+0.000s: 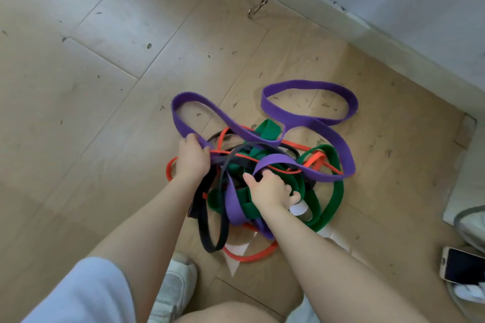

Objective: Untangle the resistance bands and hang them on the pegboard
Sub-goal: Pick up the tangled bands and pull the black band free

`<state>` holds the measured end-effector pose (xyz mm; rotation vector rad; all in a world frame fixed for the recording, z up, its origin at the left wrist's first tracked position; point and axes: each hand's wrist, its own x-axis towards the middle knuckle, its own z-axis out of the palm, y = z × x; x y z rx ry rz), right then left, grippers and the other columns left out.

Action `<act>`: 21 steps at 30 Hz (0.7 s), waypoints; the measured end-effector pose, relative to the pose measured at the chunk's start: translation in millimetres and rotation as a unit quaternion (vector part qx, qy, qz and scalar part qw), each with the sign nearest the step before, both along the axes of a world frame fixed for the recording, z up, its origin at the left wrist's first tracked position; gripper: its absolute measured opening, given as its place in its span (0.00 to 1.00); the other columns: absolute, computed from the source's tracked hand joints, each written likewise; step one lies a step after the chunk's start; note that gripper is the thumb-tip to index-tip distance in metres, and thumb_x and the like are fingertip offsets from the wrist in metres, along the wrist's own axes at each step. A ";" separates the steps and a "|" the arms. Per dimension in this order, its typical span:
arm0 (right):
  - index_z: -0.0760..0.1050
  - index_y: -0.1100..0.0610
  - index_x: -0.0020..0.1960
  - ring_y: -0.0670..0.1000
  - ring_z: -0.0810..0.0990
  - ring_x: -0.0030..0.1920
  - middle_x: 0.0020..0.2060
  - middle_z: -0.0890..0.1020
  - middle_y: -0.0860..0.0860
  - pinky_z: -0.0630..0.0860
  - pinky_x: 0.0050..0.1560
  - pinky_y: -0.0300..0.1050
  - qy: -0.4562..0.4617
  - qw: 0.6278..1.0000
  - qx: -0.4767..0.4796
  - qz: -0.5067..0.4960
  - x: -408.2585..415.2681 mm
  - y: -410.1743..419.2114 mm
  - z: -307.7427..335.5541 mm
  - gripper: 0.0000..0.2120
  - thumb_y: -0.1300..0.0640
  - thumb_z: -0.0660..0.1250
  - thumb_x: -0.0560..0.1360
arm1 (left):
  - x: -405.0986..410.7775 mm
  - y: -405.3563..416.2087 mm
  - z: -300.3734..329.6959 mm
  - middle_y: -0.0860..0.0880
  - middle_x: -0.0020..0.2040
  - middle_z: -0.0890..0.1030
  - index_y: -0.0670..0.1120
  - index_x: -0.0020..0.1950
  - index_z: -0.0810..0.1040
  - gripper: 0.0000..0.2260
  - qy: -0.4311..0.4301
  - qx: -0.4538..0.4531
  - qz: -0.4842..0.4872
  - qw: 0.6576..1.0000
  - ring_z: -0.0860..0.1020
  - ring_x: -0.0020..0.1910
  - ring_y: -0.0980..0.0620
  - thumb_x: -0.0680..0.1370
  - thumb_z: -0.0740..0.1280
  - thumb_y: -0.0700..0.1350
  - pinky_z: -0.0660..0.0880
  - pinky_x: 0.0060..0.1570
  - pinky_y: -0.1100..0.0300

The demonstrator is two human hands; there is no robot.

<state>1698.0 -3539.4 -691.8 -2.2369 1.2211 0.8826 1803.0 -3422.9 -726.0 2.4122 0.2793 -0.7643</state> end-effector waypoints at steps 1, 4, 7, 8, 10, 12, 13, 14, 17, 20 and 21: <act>0.76 0.51 0.55 0.59 0.67 0.64 0.55 0.78 0.53 0.56 0.66 0.56 -0.021 1.000 -0.004 -0.016 1.2 0.5 -0.9 0.17 0.41 0.57 0.77 | -1.3 3.3 -3.2 0.38 0.63 0.72 0.39 0.64 0.69 0.15 0.002 0.008 0.036 0.999 0.72 0.61 0.39 0.78 0.62 0.42 0.68 0.59 0.49; 0.66 0.55 0.32 0.56 0.70 0.46 0.33 0.71 0.52 0.64 0.52 0.50 -0.170 0.981 0.040 -0.081 -2.3 -2.0 2.1 0.18 0.51 0.59 0.79 | -14.6 7.5 -2.1 0.40 0.59 0.74 0.40 0.60 0.72 0.13 -0.037 -0.008 0.018 0.999 0.73 0.58 0.40 0.78 0.62 0.45 0.70 0.57 0.50; 0.63 0.55 0.31 0.52 0.67 0.32 0.28 0.67 0.51 0.68 0.37 0.47 -0.287 0.921 0.131 -0.228 -2.9 -16.9 29.7 0.18 0.56 0.59 0.80 | -37.9 5.8 15.1 0.44 0.53 0.76 0.42 0.55 0.76 0.19 -0.146 -0.104 -0.090 0.980 0.73 0.55 0.47 0.76 0.57 0.54 0.67 0.55 0.56; 0.68 0.55 0.35 0.51 0.69 0.30 0.30 0.70 0.51 0.70 0.34 0.44 -0.299 0.898 0.160 -0.279 1.9 -24.8 46.6 0.15 0.56 0.58 0.80 | -45.0 4.2 25.3 0.45 0.53 0.76 0.42 0.56 0.76 0.21 -0.163 -0.150 -0.133 0.966 0.72 0.55 0.50 0.75 0.56 0.56 0.66 0.55 0.59; 0.73 0.57 0.47 0.48 0.75 0.32 0.38 0.76 0.52 0.73 0.32 0.39 -0.333 0.832 0.233 -0.377 15.9 -38.7 90.7 0.10 0.56 0.56 0.81 | -55.3 -1.0 47.8 0.47 0.58 0.75 0.42 0.59 0.75 0.22 -0.187 -0.221 -0.223 0.931 0.70 0.59 0.53 0.74 0.58 0.57 0.63 0.60 0.64; 0.73 0.59 0.47 0.48 0.76 0.34 0.38 0.78 0.53 0.72 0.29 0.36 -0.383 0.752 0.301 -0.444 28.9 -49.3 142.1 0.10 0.58 0.56 0.81 | -58.4 -9.8 74.3 0.50 0.63 0.73 0.43 0.63 0.74 0.23 -0.207 -0.277 -0.273 0.898 0.68 0.64 0.57 0.74 0.60 0.56 0.60 0.65 0.67; 0.72 0.59 0.45 0.48 0.76 0.31 0.35 0.78 0.53 0.70 0.25 0.34 -0.403 0.710 0.334 -0.470 32.6 -52.5 167.9 0.10 0.58 0.56 0.81 | -58.0 -15.0 88.6 0.54 0.63 0.72 0.45 0.64 0.74 0.21 -0.198 -0.310 -0.277 0.887 0.67 0.64 0.60 0.75 0.61 0.54 0.59 0.66 0.70; 0.71 0.60 0.43 0.47 0.75 0.27 0.31 0.78 0.53 0.67 0.21 0.31 -0.415 0.672 0.365 -0.492 34.1 -55.1 193.9 0.10 0.59 0.57 0.81 | -57.9 -19.1 105.5 0.57 0.63 0.72 0.50 0.64 0.73 0.18 -0.175 -0.343 -0.271 0.882 0.68 0.64 0.63 0.75 0.62 0.53 0.60 0.65 0.72; 0.71 0.61 0.39 0.43 0.72 0.20 0.25 0.77 0.51 0.64 0.18 0.28 -0.431 0.588 0.431 -0.531 30.7 -64.6 256.4 0.11 0.60 0.59 0.80 | -54.8 -23.7 154.5 0.64 0.57 0.76 0.62 0.59 0.71 0.15 -0.098 -0.409 -0.233 0.877 0.74 0.58 0.63 0.76 0.66 0.46 0.69 0.61 0.67; 0.71 0.62 0.39 0.43 0.70 0.22 0.32 0.73 0.51 0.62 0.16 0.29 -0.449 0.527 0.478 -0.541 20.3 -66.6 301.5 0.10 0.61 0.60 0.79 | -49.1 -24.6 204.3 0.58 0.55 0.79 0.56 0.58 0.75 0.15 -0.096 -0.388 -0.241 0.885 0.76 0.57 0.60 0.75 0.69 0.42 0.71 0.60 0.63; 0.71 0.62 0.39 0.43 0.70 0.20 0.32 0.74 0.51 0.62 0.15 0.30 -0.454 0.512 0.494 -0.537 15.5 -63.8 315.8 0.11 0.62 0.60 0.79 | -49.9 -25.4 223.6 0.58 0.53 0.79 0.56 0.56 0.75 0.13 -0.094 -0.386 -0.256 0.881 0.76 0.55 0.61 0.75 0.69 0.42 0.71 0.58 0.64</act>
